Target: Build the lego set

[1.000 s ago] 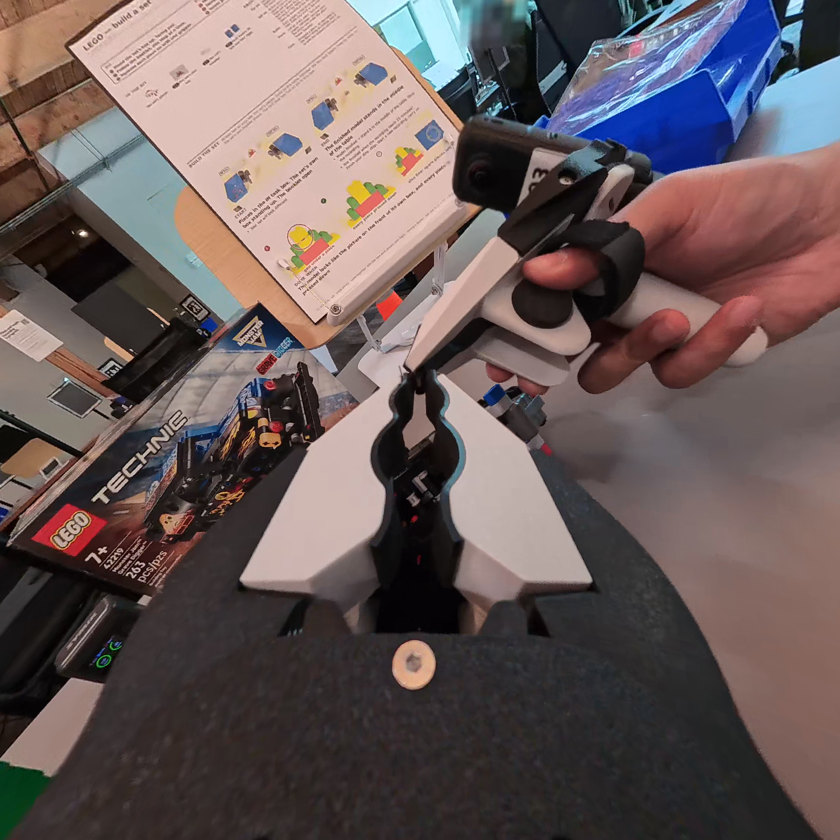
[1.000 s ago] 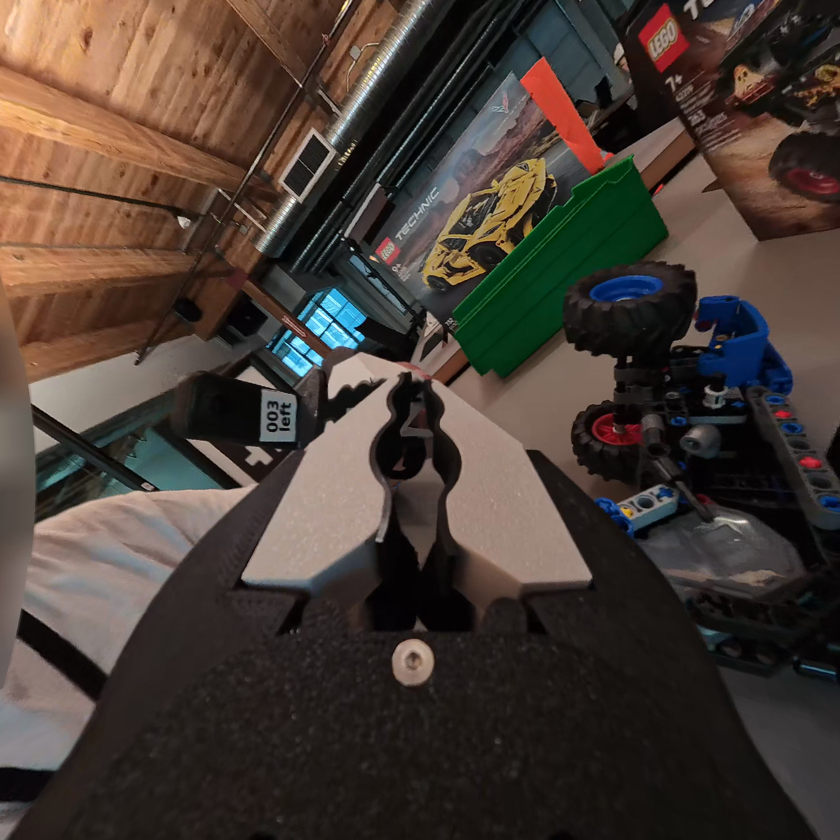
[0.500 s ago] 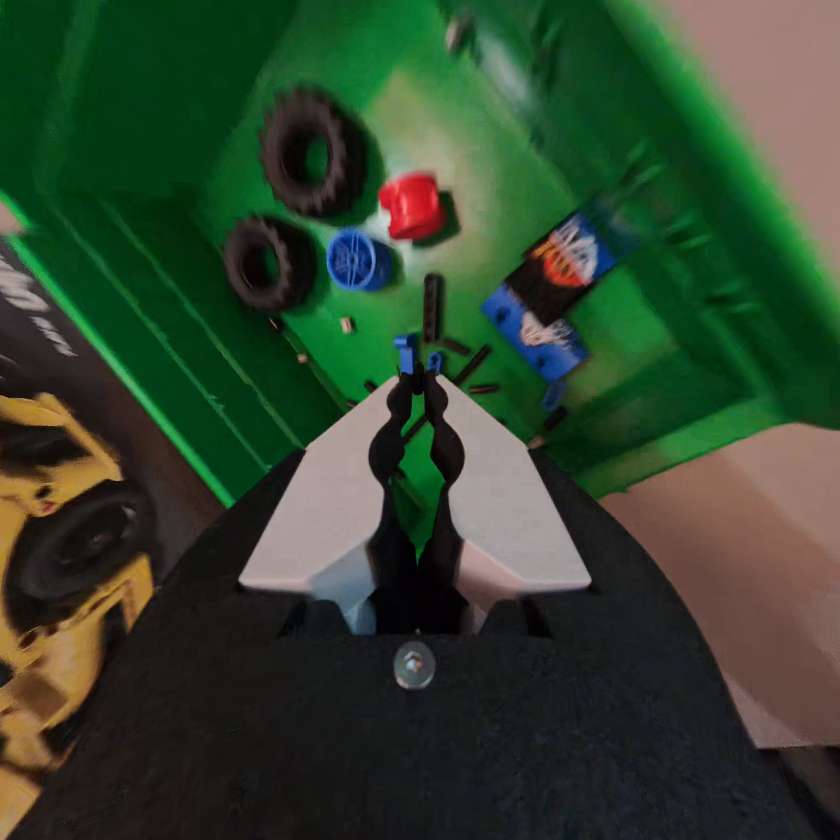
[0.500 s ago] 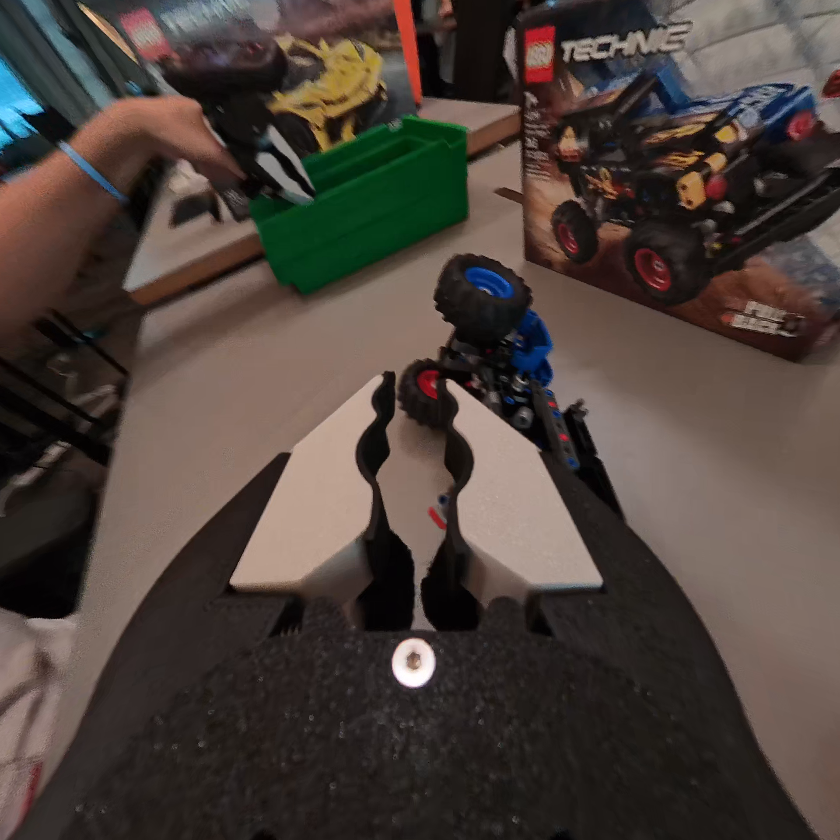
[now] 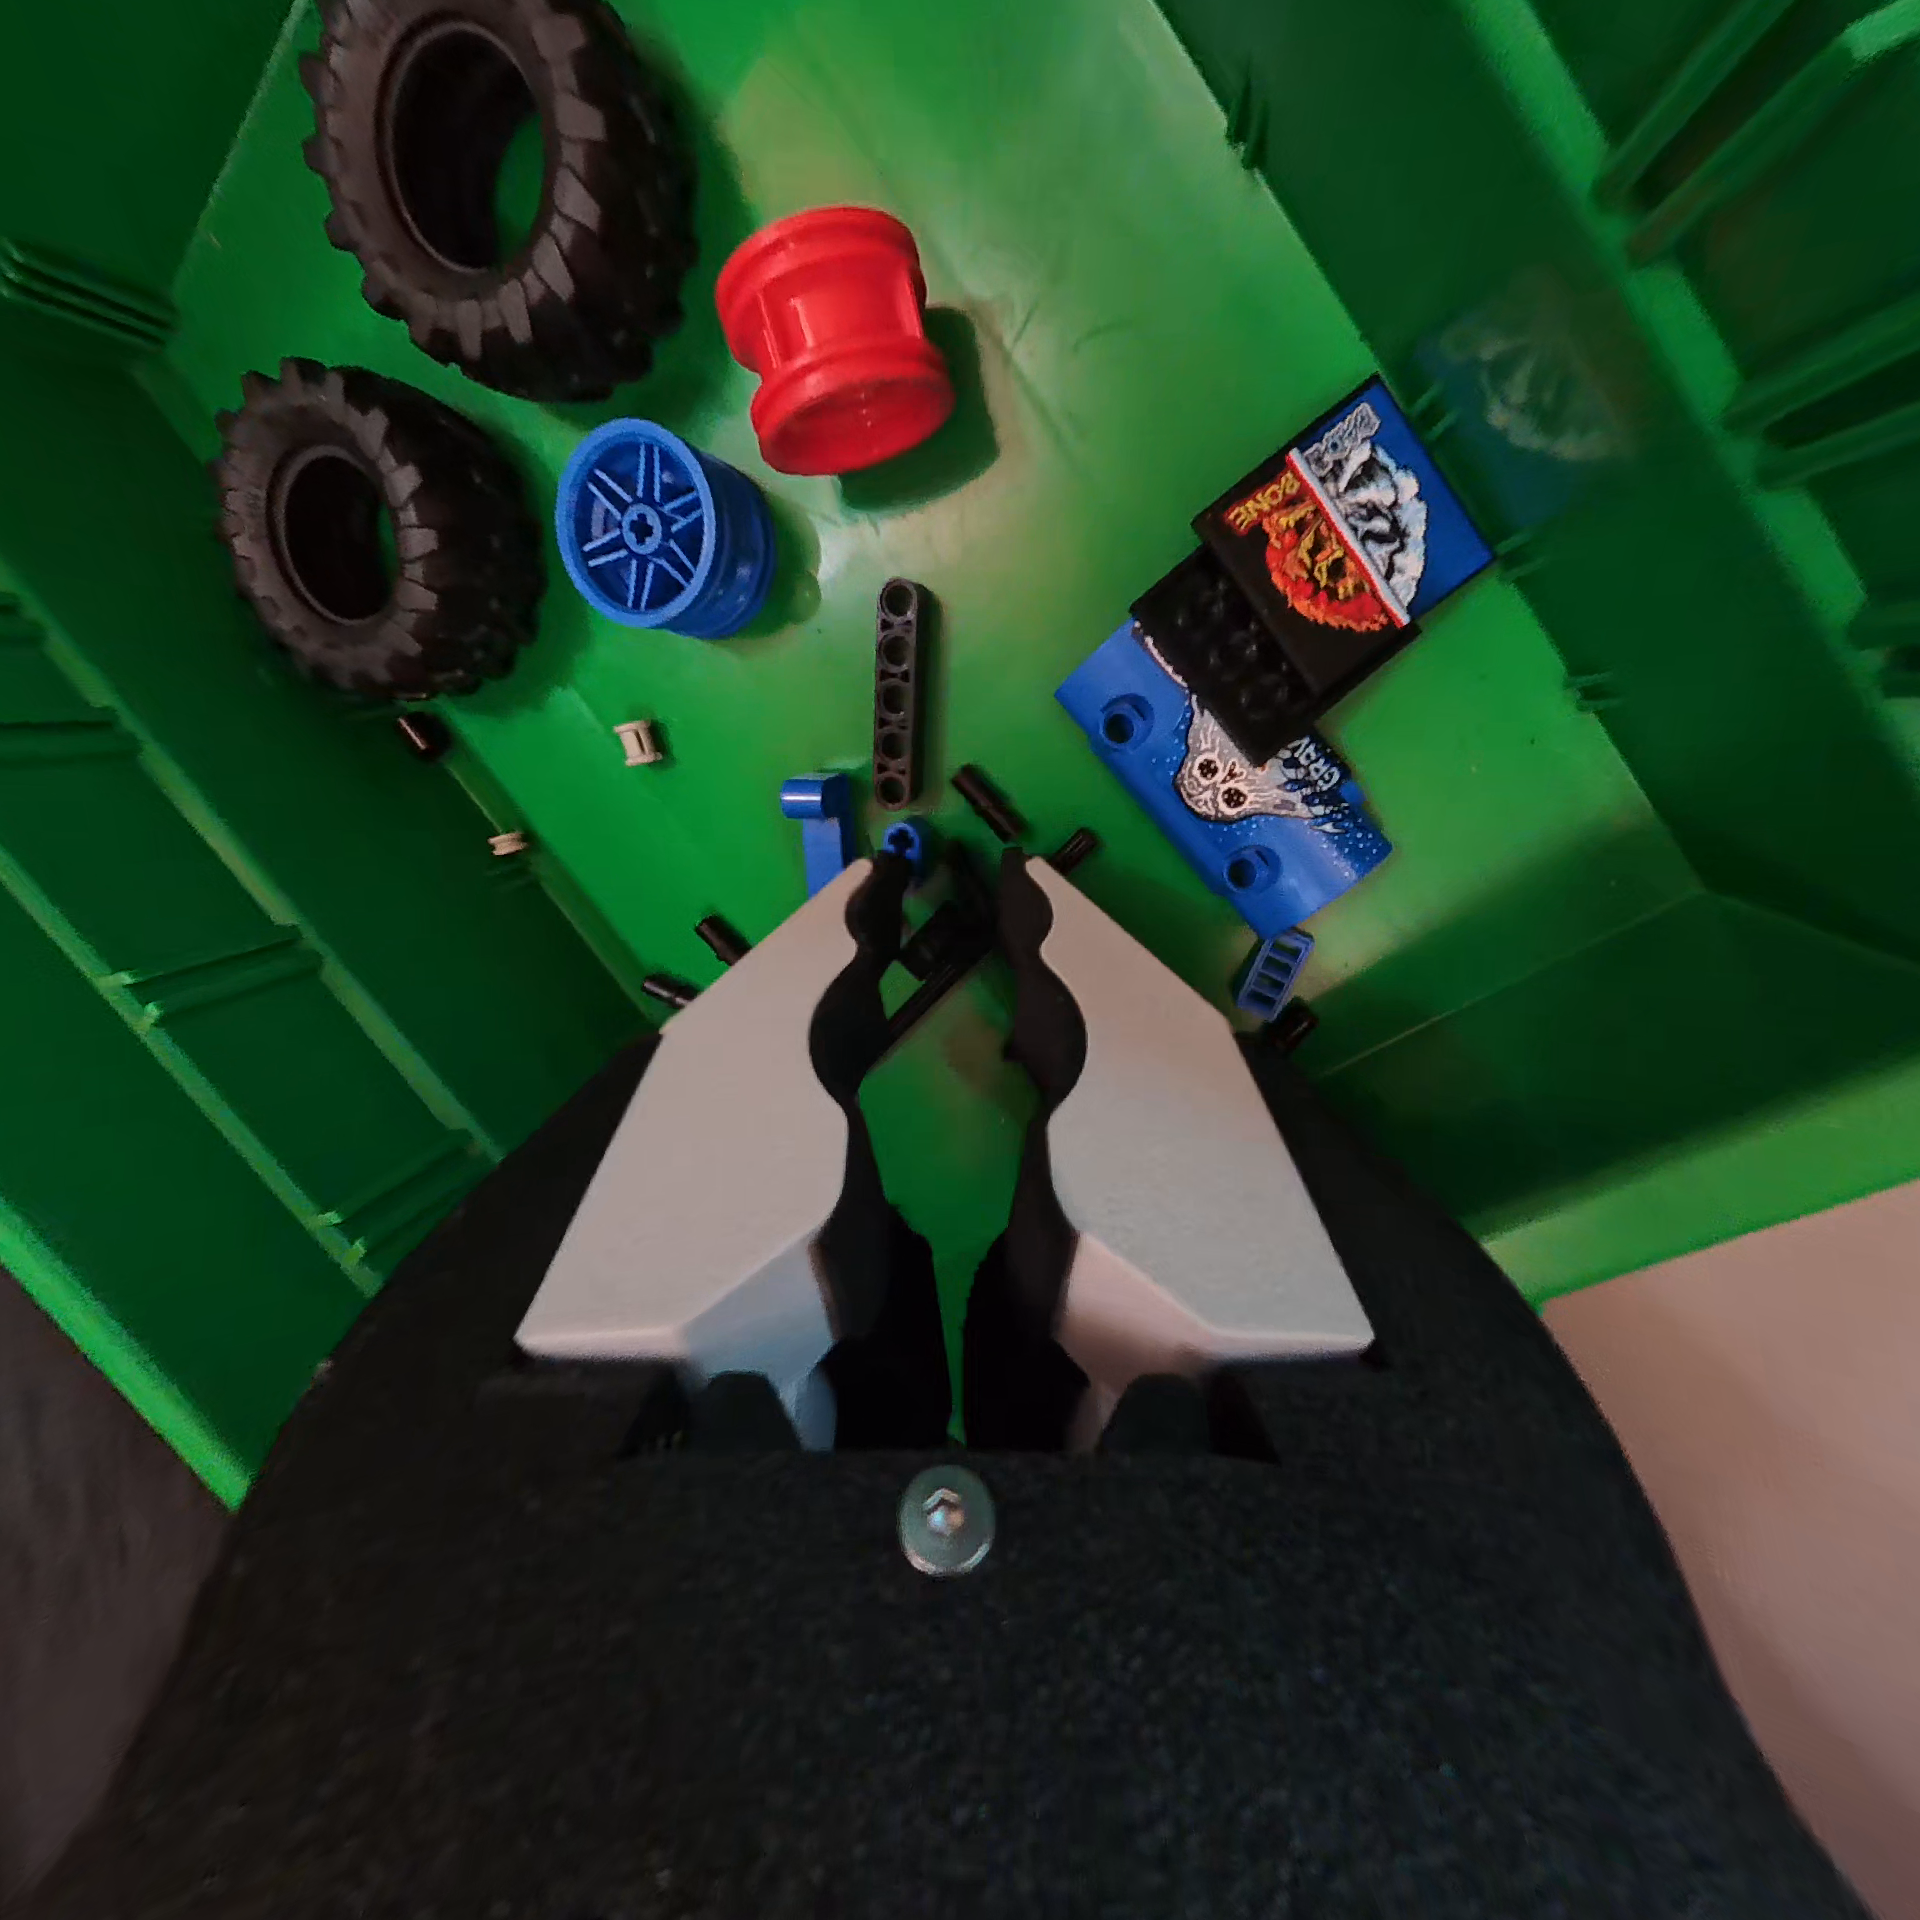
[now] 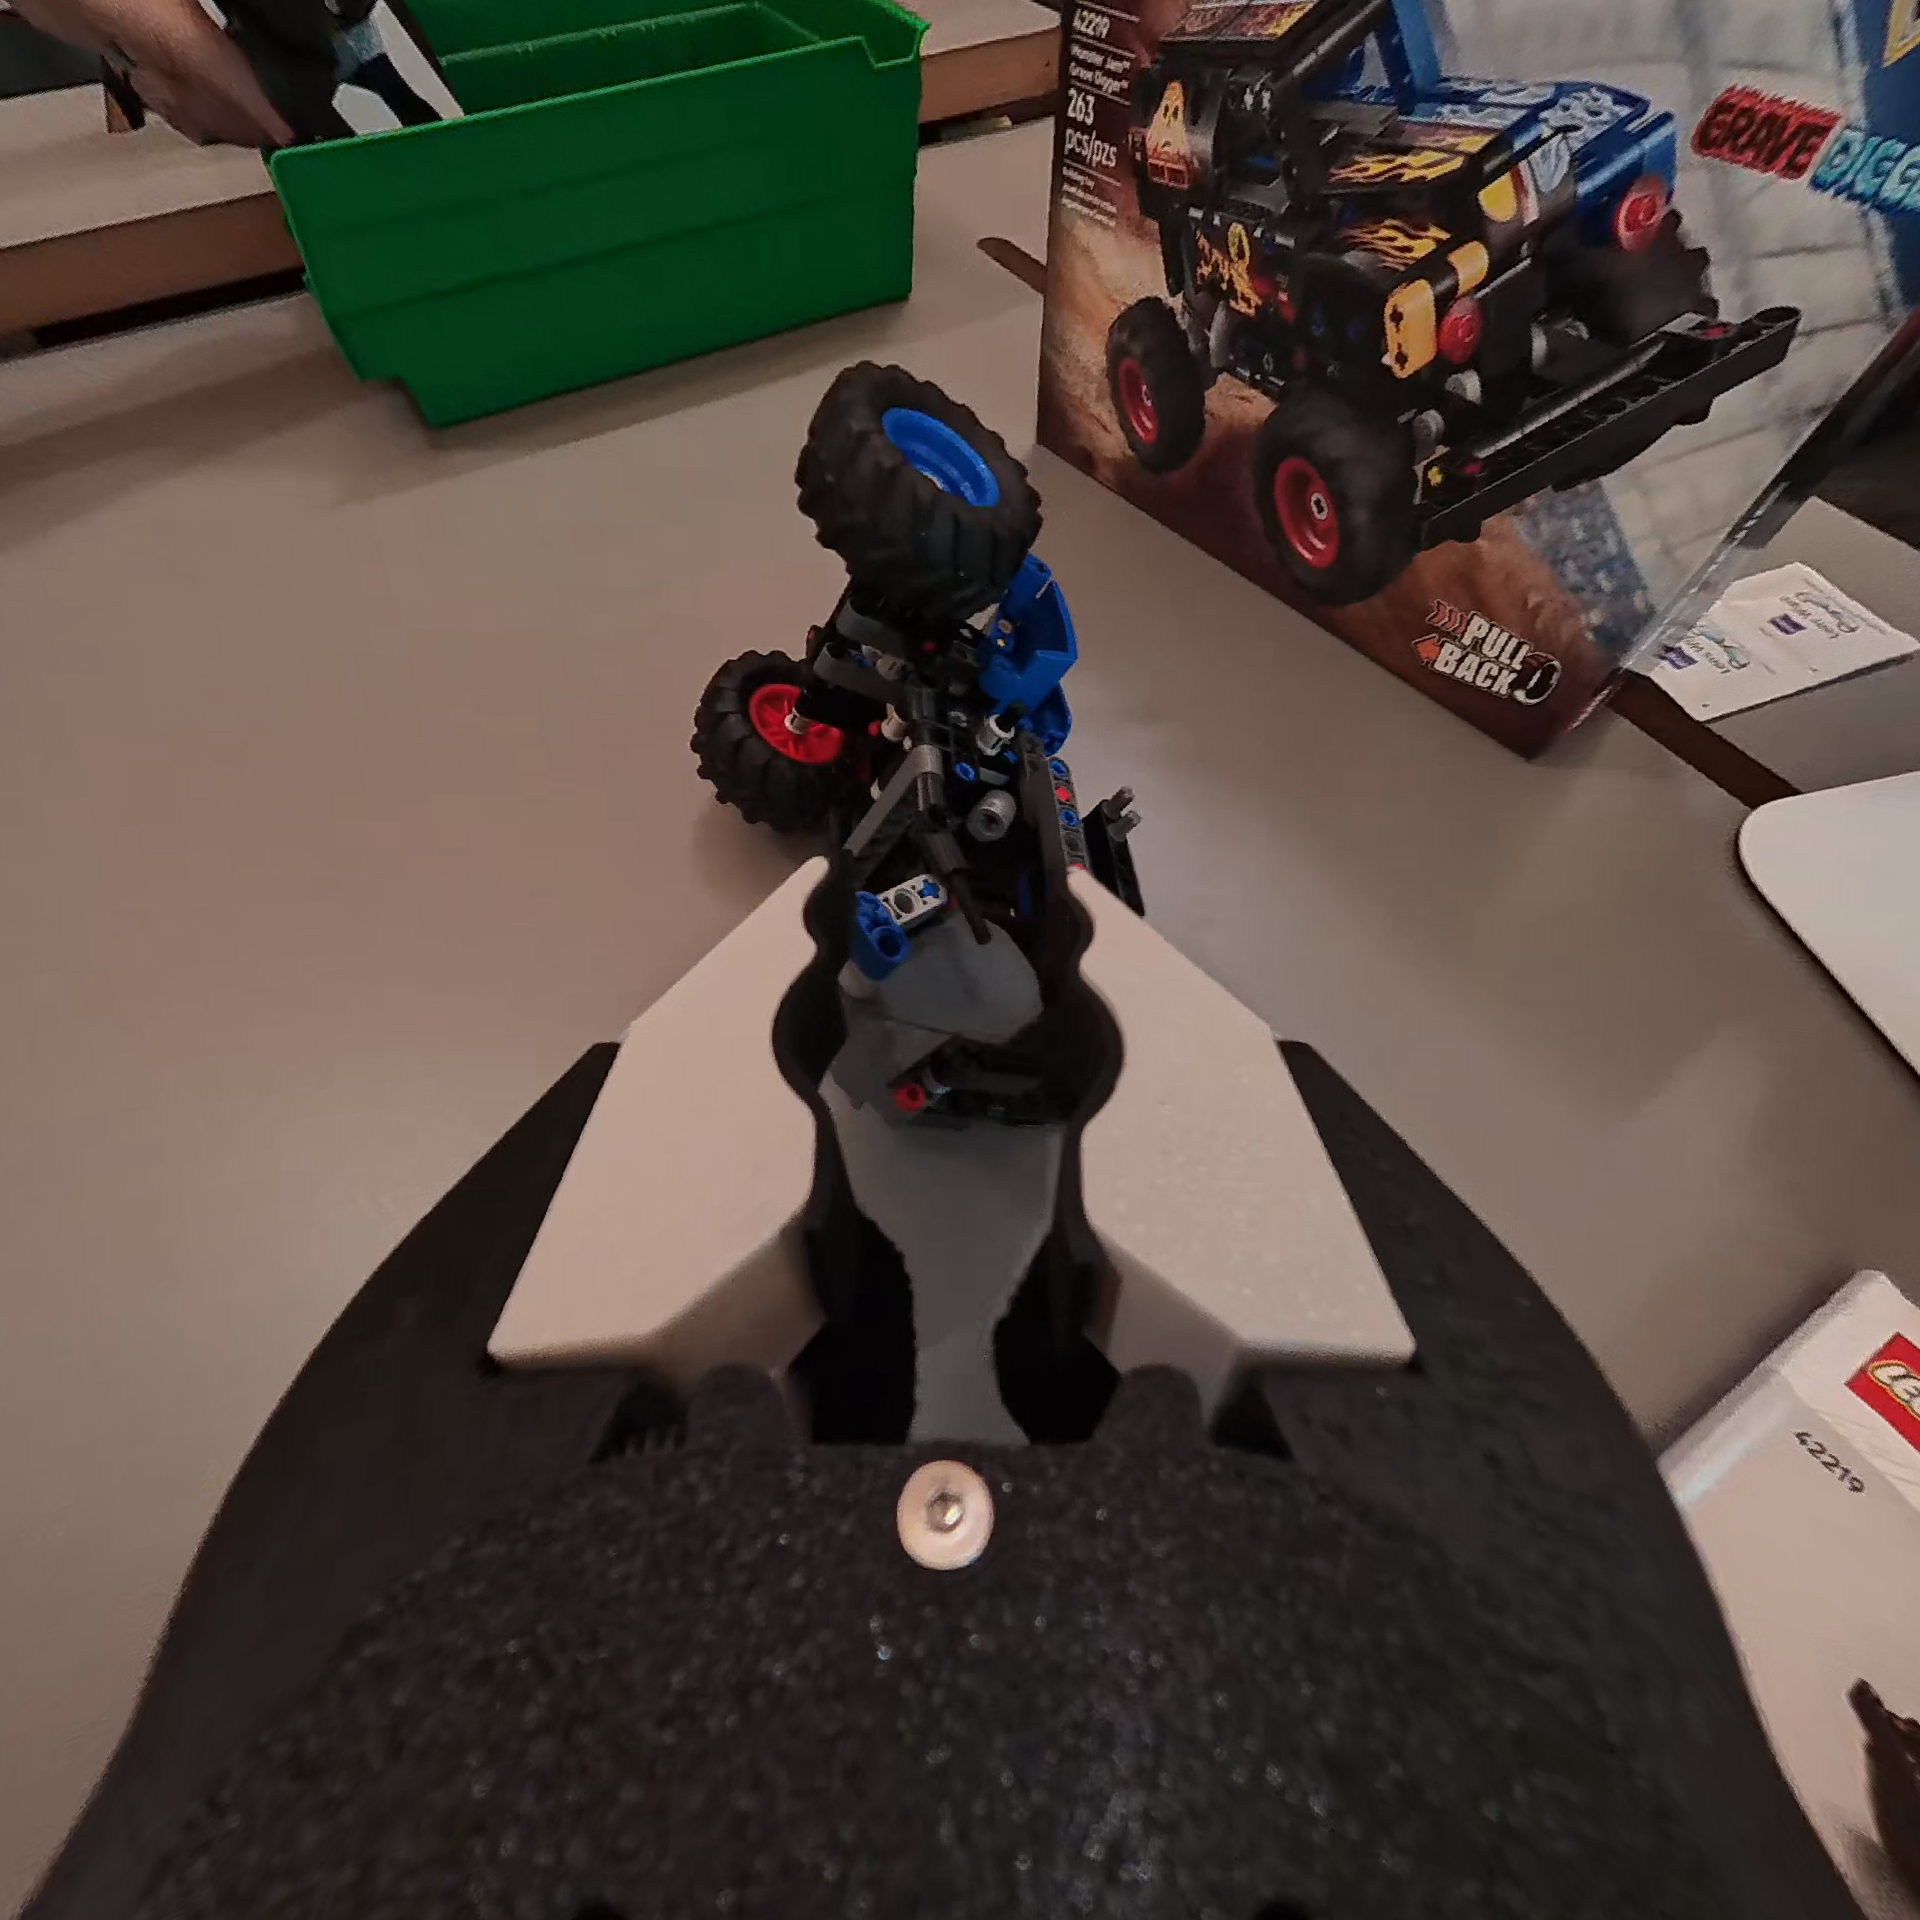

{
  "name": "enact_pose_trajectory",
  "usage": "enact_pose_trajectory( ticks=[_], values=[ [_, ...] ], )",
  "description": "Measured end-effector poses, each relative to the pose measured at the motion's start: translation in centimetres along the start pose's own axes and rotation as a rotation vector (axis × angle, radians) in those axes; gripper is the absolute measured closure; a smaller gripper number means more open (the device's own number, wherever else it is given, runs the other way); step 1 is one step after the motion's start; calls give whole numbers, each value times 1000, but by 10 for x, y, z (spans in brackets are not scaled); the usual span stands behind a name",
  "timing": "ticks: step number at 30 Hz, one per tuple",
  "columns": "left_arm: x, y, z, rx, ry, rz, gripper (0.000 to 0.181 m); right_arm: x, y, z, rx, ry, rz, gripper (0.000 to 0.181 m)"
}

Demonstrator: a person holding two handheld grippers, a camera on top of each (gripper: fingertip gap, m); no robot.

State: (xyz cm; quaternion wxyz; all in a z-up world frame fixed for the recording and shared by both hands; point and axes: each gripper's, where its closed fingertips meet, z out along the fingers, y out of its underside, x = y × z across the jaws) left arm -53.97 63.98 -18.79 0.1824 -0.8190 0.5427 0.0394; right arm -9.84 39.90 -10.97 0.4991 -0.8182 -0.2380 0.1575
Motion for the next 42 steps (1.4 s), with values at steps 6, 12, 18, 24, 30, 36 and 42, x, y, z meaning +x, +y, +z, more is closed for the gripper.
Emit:
enact_pose_trajectory(
  ticks=[6, 12, 18, 24, 30, 36, 42],
  values=[
    [-12, -18, -23, 172, -30, -98, 135, -8, 16, -9, -81, -114, -62, 121],
    [-13, -92, -135, 578, -232, -184, 137, -16, 12, -6, -80, -76, -163, 145],
    [180, -203, -161, 827, 101, 126, 142, -19, 8, -5, -43, -99, -134, 167],
    [373, -250, -97, 830, 310, 471, 141, -41, 26, -6, -62, -378, 18, 170],
    [402, -280, -83, 967, 189, 535, 144, -56, 36, -1, -55, -408, -160, 172],
    [400, -285, -84, 1041, 132, 533, 150, -57, 33, 1, -25, -376, -248, 174],
    [399, -280, -96, 1145, 107, 503, 159, -57, 19, -3, 83, -487, -76, 175]
  ],
)
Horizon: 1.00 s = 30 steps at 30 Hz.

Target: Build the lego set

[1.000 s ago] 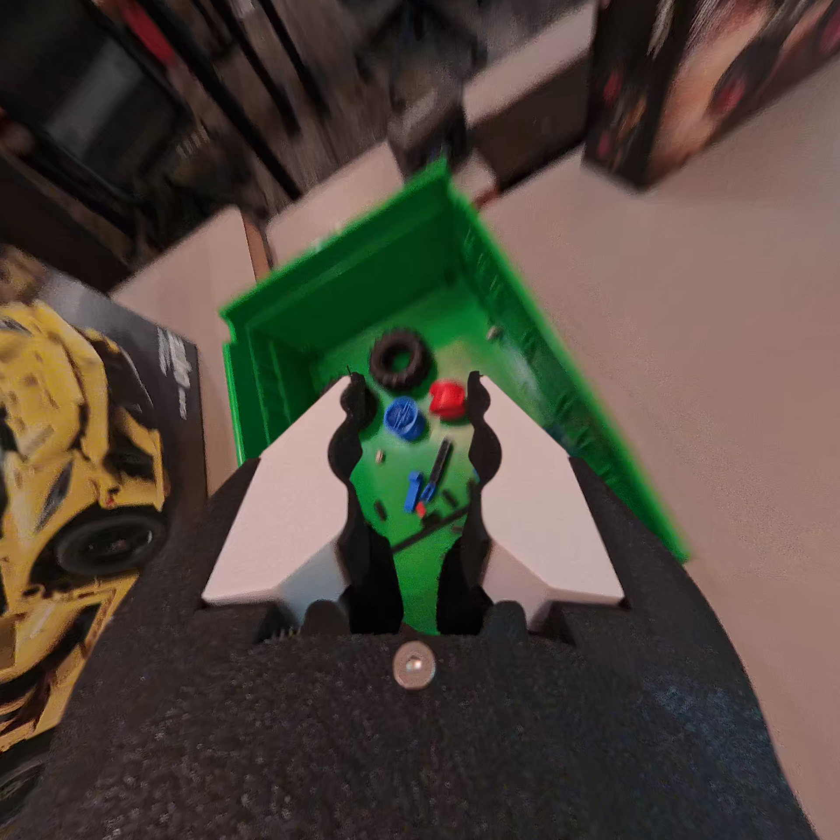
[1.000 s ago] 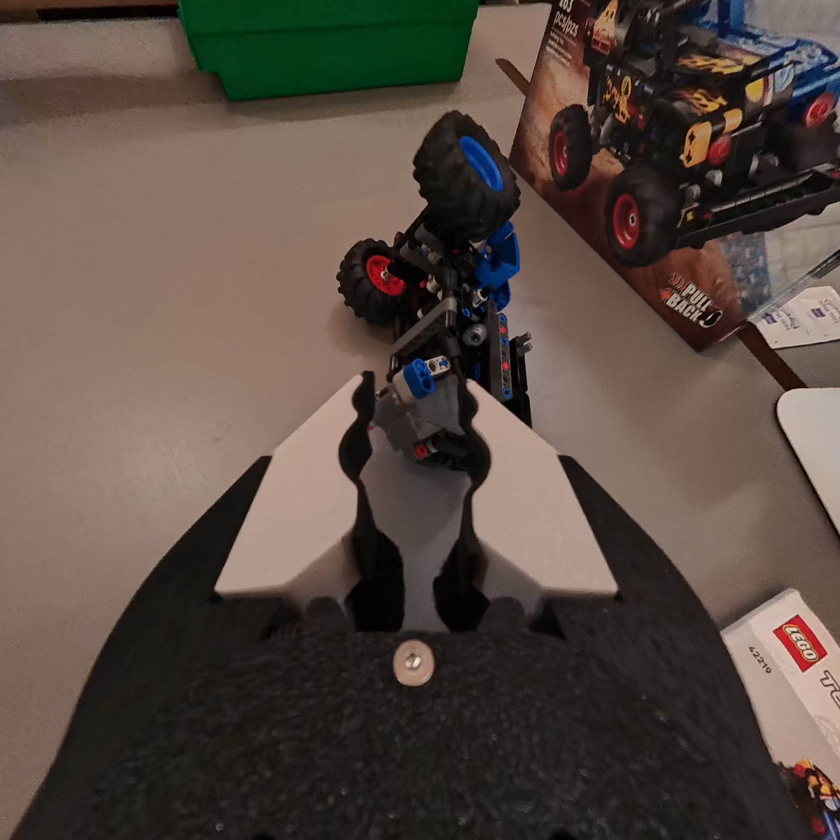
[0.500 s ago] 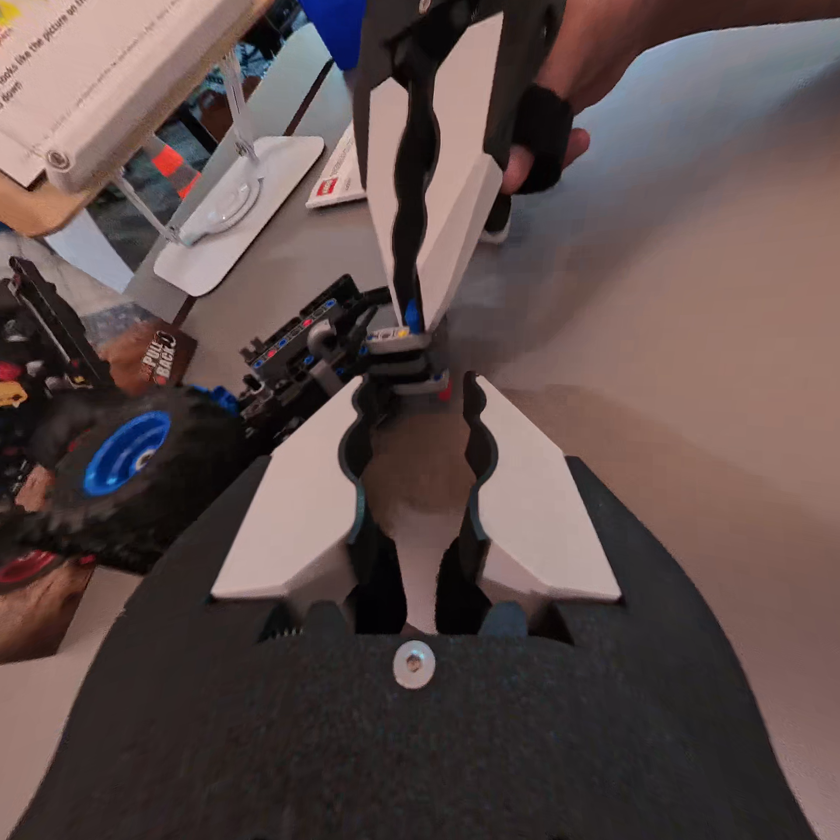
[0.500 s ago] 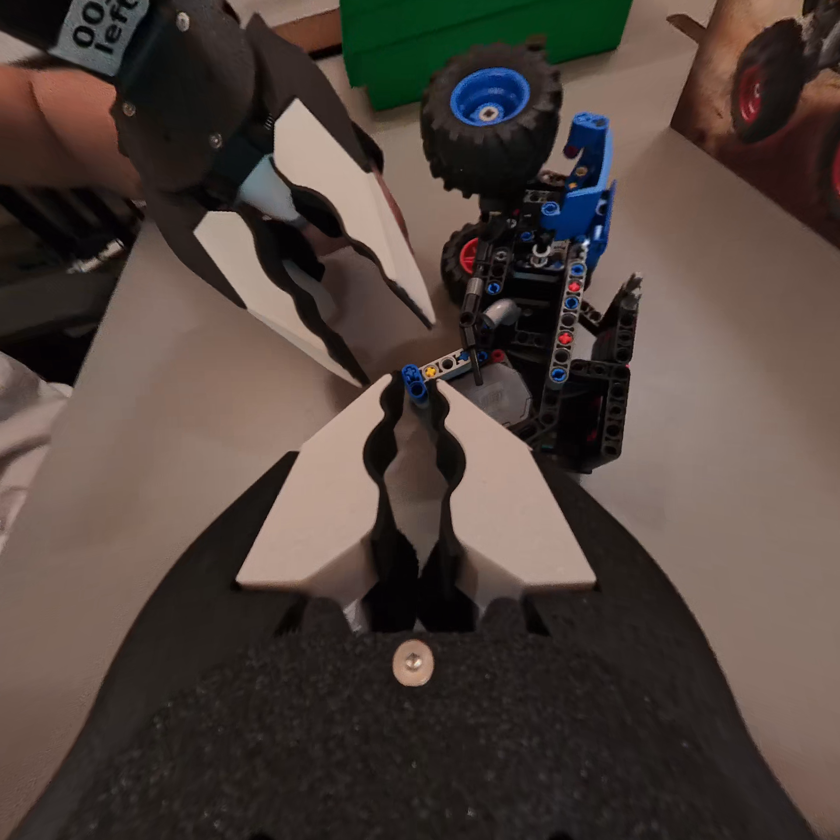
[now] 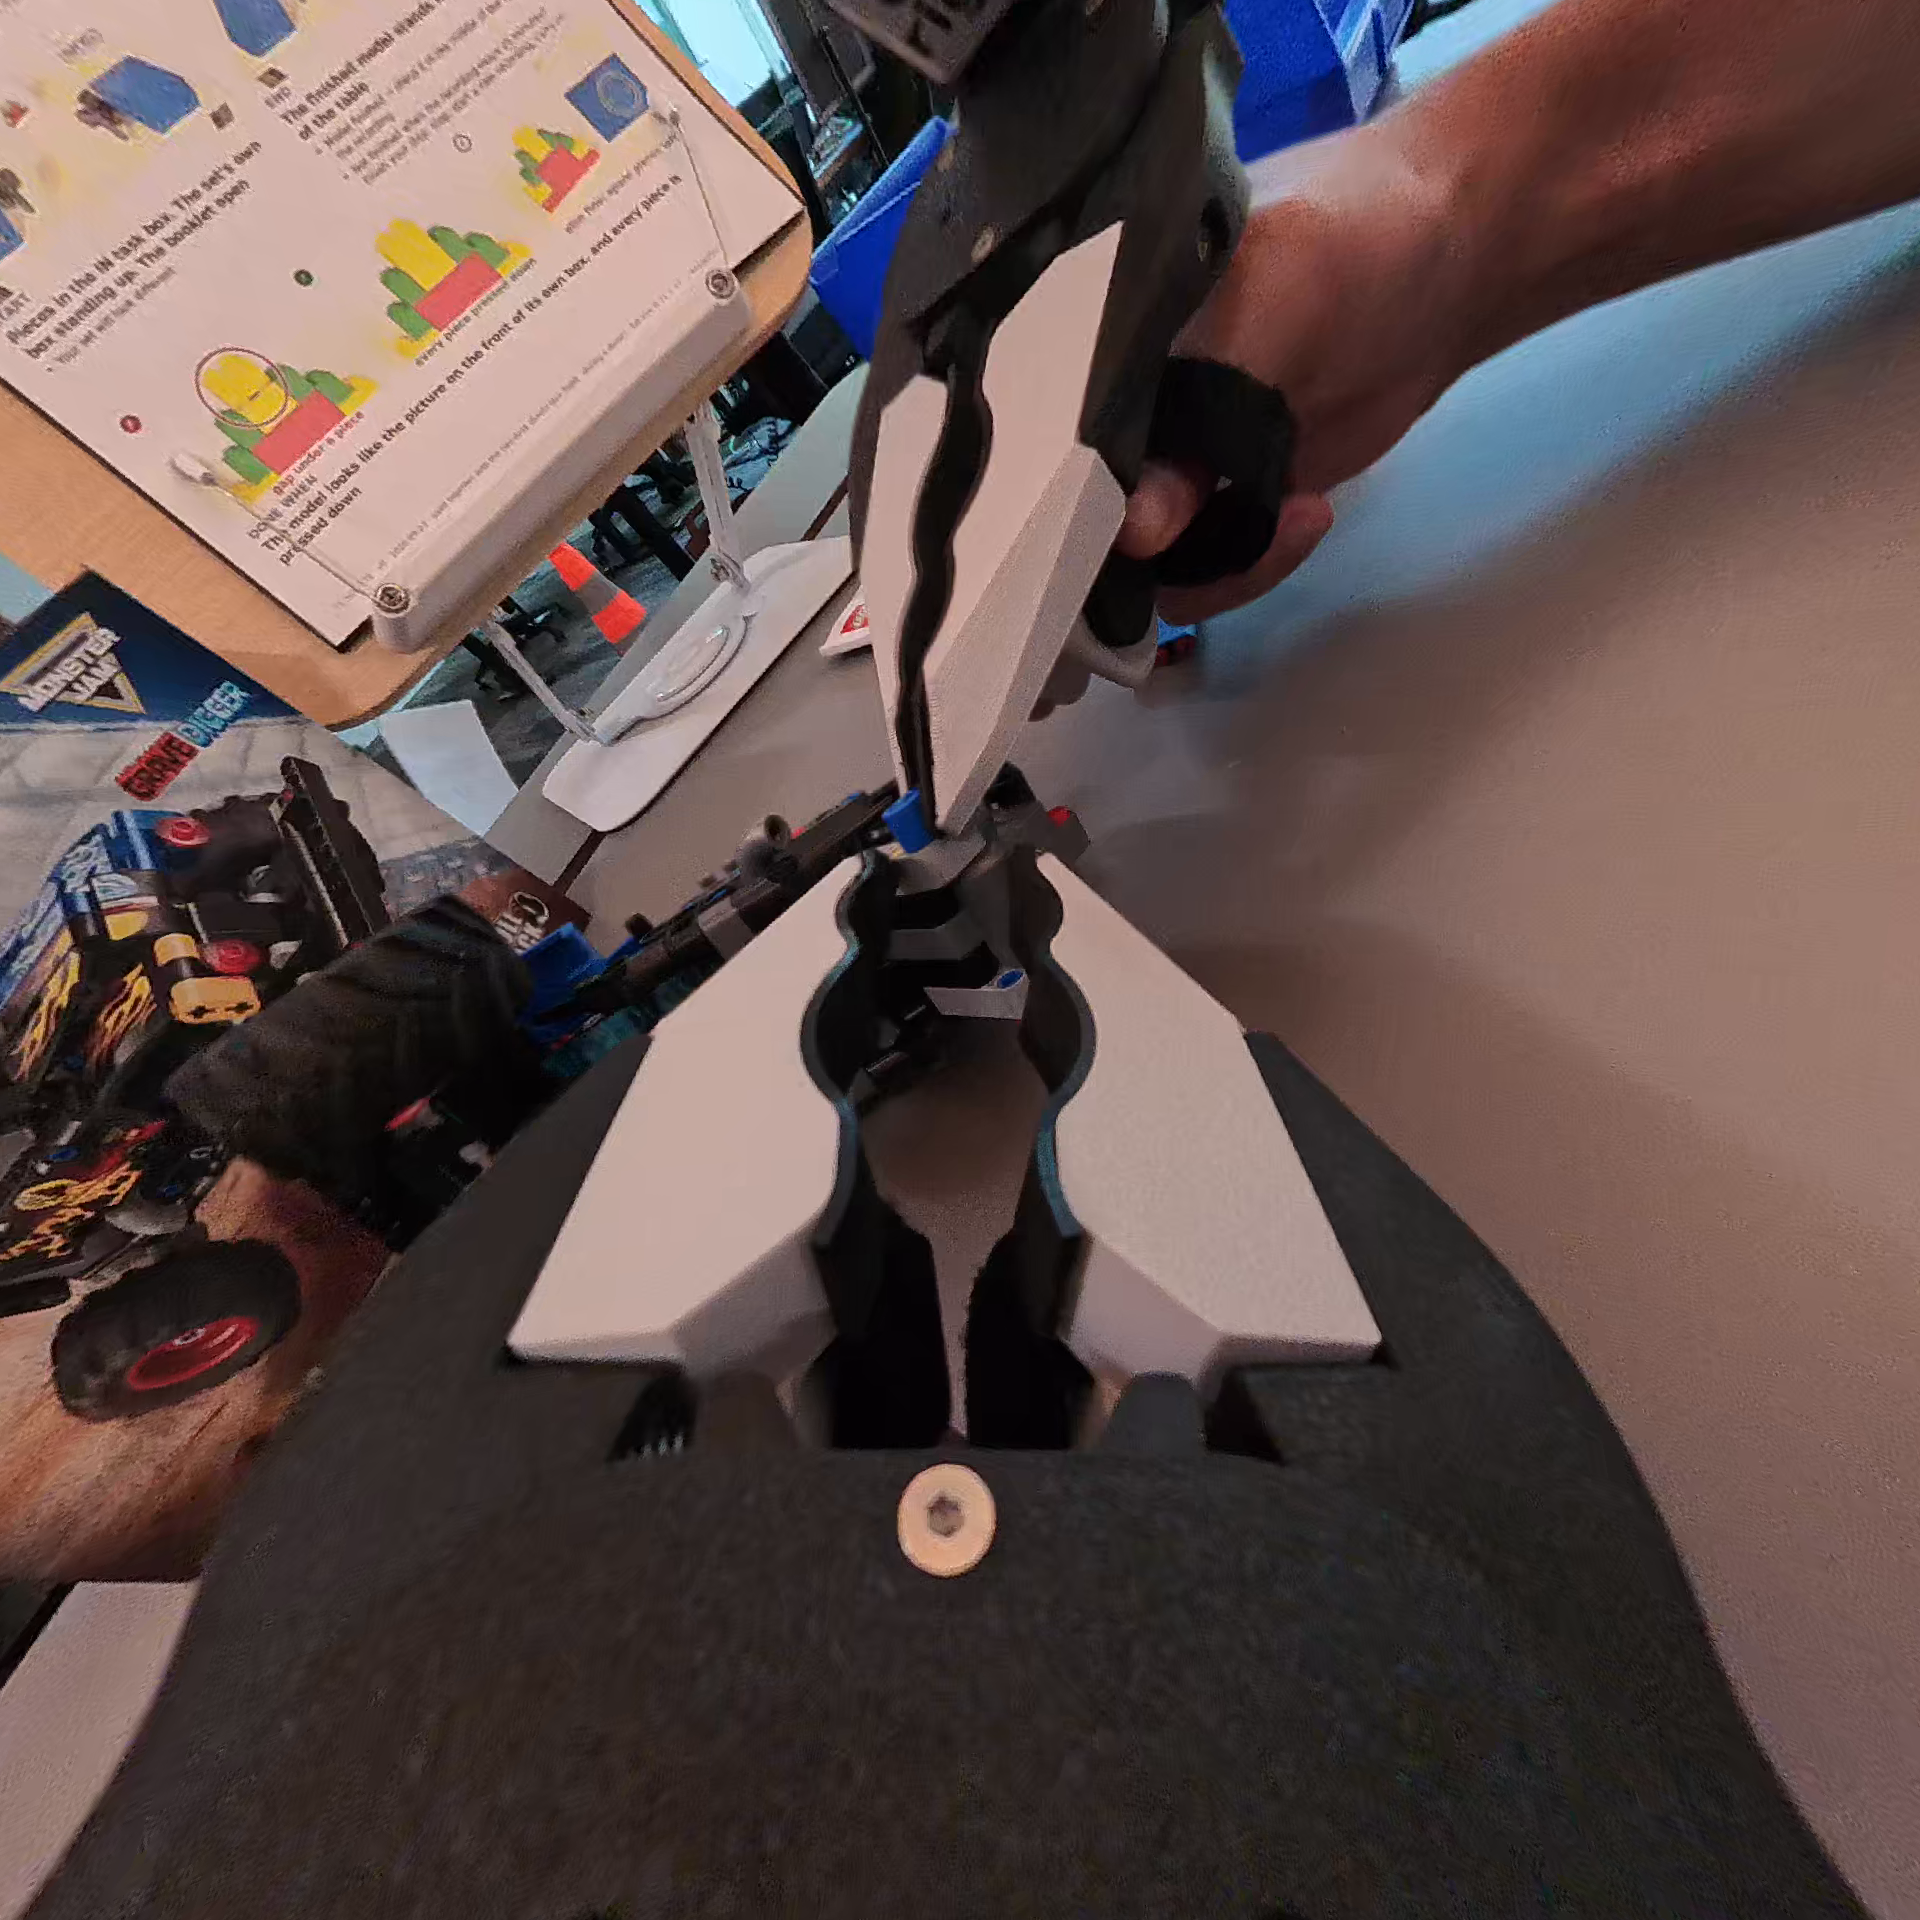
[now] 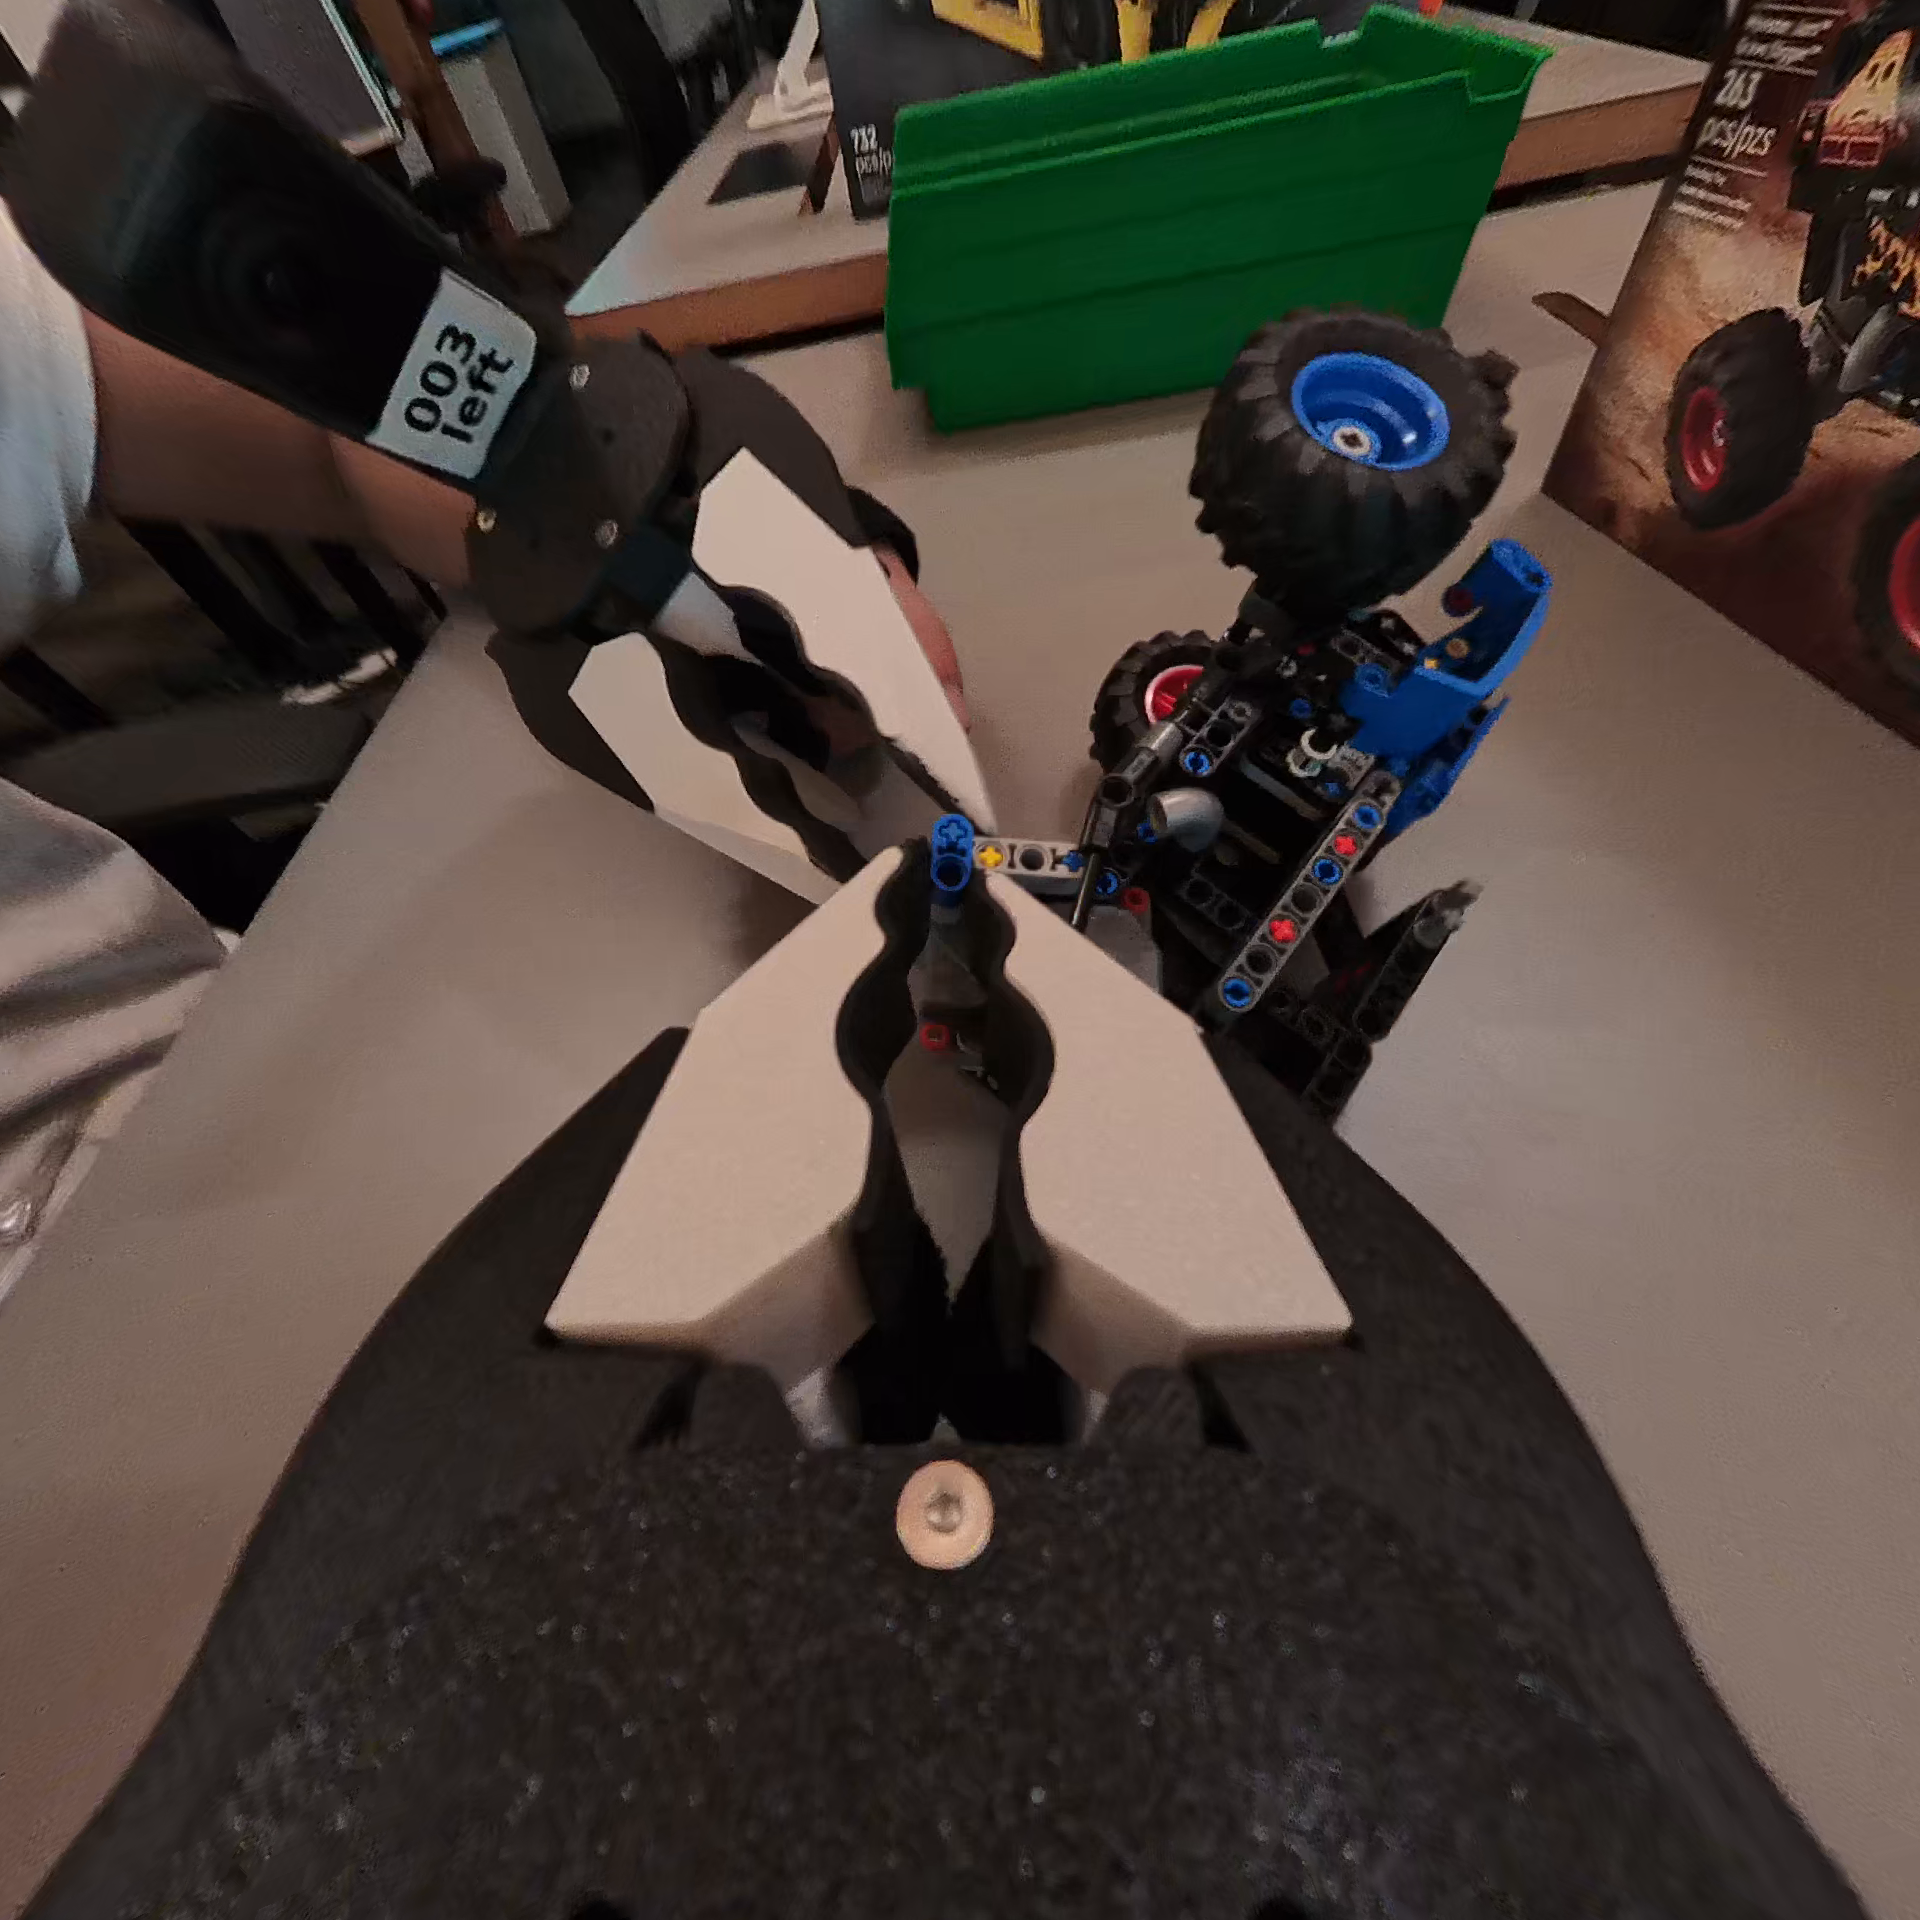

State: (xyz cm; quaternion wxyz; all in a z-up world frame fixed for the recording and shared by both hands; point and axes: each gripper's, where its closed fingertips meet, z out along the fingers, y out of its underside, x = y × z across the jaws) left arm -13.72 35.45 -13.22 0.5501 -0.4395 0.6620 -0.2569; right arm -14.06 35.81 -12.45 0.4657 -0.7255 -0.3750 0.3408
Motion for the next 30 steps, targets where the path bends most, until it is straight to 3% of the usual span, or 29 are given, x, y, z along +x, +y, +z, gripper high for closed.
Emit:
enact_pose_trajectory(
  ticks=[3, 6, 10, 13, 16, 21, 23, 25, 30],
  values=[
    [3, 7, 0, -41, 34, -20, 169, 6, -5, -2, 36, 10, 40, 175],
    [2, 8, -3, -64, 15, -40, 164, 7, -8, -1, 56, 18, 79, 175],
    [-5, 18, -1, -146, -106, -16, 128, 12, -14, 11, 72, 76, 187, 175],
    [-20, 23, -2, -188, -241, 6, 120, 11, -17, 25, 69, 133, 230, 174],
    [-23, 27, -2, -216, -255, -18, 134, 12, -20, 31, 100, 182, 267, 174],
    [-24, 29, -3, -218, -261, 13, 134, 11, -18, 33, 118, 156, 275, 173],
    [-25, 29, -3, -218, -263, 28, 134, 8, -18, 36, 95, 176, 224, 165],
    [-26, 30, -4, -212, -263, 39, 134, 12, -17, 37, 87, 227, 198, 172],
    [-29, 31, -4, -212, -275, 34, 134, 15, -19, 37, 157, 174, 300, 174]
  ],
)
